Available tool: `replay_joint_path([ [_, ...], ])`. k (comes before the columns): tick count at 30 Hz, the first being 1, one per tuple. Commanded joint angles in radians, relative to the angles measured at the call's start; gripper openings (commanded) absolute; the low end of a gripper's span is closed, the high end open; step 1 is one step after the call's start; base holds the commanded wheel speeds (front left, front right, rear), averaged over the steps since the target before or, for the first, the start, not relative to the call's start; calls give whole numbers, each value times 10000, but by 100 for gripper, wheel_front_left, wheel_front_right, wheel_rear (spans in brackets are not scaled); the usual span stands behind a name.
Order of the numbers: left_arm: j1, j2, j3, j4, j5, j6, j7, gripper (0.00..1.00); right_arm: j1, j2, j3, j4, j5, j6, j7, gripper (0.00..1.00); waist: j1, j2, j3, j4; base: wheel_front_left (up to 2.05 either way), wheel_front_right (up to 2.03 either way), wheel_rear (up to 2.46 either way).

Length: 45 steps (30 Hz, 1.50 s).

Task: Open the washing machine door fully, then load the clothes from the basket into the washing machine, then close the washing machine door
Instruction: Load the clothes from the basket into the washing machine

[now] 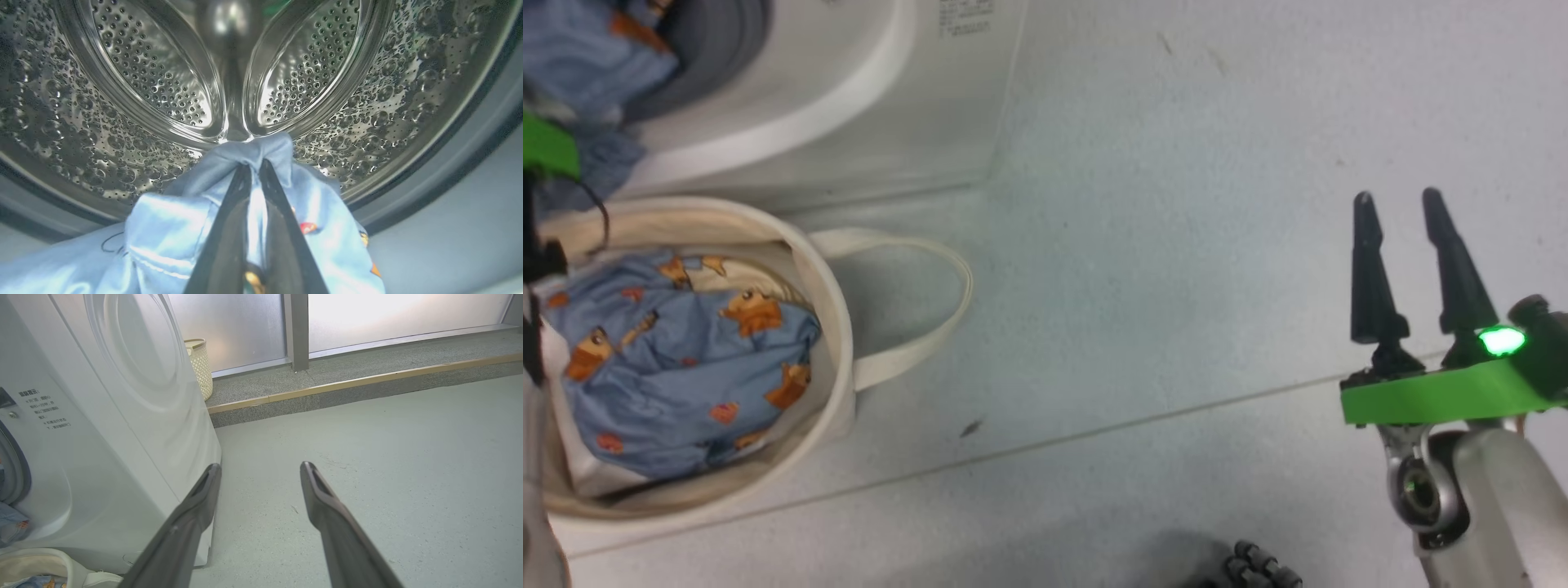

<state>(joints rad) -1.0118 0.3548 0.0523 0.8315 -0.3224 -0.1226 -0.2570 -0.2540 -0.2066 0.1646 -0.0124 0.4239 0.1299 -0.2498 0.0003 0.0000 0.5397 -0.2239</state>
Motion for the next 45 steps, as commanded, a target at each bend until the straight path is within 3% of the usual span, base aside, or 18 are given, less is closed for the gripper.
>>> replay_joint_path([
  [1, -766, 475, 339, -33, 253, 112, -47, 0, -24, -196, -29, -437, -113, 8, -120, 100, -3, 0, 614, -65, 0, 0, 0],
  [8, -1896, 522, 619, -79, 919, 387, -47, 0, 65, -219, -279, -681, -206, 8, -120, 100, -3, 0, 1189, -196, 0, 0, 0],
  [12, -2217, 469, 1050, -1563, 1161, 415, -47, 0, 61, -212, -399, -824, -201, 8, -120, 100, -3, 0, 1409, -267, 0, 0, 0],
  [15, -2141, 170, 1525, -3156, 1373, 244, -47, 0, 47, -176, -509, -923, -173, 8, -120, 100, -3, 0, 1578, -286, 0, 0, 0],
  [17, -1961, -49, 1763, -3437, 1494, 157, -47, 0, 52, -147, -519, -923, -172, 8, -120, 100, -3, 0, 1611, -293, 0, 0, 0],
  [19, -1825, -151, 1838, -3097, 1690, 105, -47, 0, 60, -125, -488, -900, -175, 8, -120, 100, -3, 0, 1598, -308, 0, 0, 0],
  [25, -2201, -67, 1605, -174, 2345, 325, -47, 0, 102, -130, -469, -862, -167, 8, -120, 100, -3, 0, 1531, -324, 0, 0, 0],
  [26, -2438, -24, 1481, 794, 2497, 474, -47, 67, 107, -132, -478, -862, -168, 8, -120, 100, -3, 0, 1515, -310, 0, 0, 0],
  [27, -2569, 9, 1383, 1316, 2604, 571, -44, 99, 105, -133, -473, -861, -163, 8, -120, 100, -3, 0, 1502, -304, 0, 0, 0],
  [31, -3171, 146, 1246, 3017, 2739, 963, 330, 100, 86, -132, -399, -847, -148, 8, -120, 100, -3, 0, 1451, -301, 0, 0, 0],
  [35, -3503, 150, 1094, 3868, 2773, 977, 389, 100, 65, -146, -380, -815, -147, 8, -120, 100, -3, 0, 1394, -295, 0, 0, 0],
  [41, -3578, 2, 1193, 4071, 2472, 808, 59, 100, 1, -143, -347, -767, -108, 8, -120, 100, -3, 0, 1210, -220, 0, 0, 0],
  [45, -3244, -237, 1313, 3185, 2219, 554, -38, 100, -132, -119, -328, -742, -29, 8, -120, 100, -3, 0, 1158, 7, 0, 0, 0],
])
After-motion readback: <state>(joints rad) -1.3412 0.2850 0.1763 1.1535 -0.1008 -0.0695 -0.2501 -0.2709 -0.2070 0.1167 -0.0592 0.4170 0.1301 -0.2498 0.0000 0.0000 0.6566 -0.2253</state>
